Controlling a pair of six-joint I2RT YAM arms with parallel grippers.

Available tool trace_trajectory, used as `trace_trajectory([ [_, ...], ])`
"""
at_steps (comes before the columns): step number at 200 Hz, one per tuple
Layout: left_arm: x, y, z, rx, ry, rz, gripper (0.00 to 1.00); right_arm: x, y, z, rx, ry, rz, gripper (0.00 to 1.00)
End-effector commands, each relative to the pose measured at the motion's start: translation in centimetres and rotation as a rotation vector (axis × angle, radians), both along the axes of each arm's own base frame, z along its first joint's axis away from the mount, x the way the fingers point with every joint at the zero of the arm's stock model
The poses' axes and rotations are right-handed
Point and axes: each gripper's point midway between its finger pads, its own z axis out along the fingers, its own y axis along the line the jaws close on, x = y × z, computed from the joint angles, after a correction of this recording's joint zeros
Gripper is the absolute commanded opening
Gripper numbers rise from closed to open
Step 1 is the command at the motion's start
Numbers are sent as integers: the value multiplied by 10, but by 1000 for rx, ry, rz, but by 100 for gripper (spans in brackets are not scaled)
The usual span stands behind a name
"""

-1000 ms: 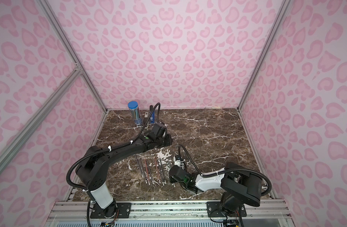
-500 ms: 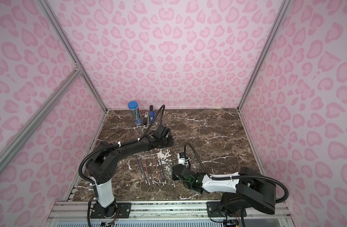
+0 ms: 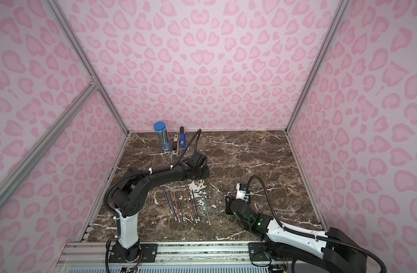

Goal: Remove the protective cover of the pencils
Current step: Place the protective sleeve at the center of the board.

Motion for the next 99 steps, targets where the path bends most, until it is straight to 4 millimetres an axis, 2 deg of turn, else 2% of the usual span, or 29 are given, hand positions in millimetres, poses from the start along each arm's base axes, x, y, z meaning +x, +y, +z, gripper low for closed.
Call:
trace_trajectory([
  [1, 0, 6, -4, 39, 2, 1, 3, 1, -14, 0, -10, -17, -41, 37],
  [41, -2, 9, -13, 94, 29, -3, 4, 1, -27, 5, 14, -43, -63, 40],
  [99, -3, 14, -10, 199, 19, -7, 6, 0, -36, 6, 41, -59, -75, 44],
])
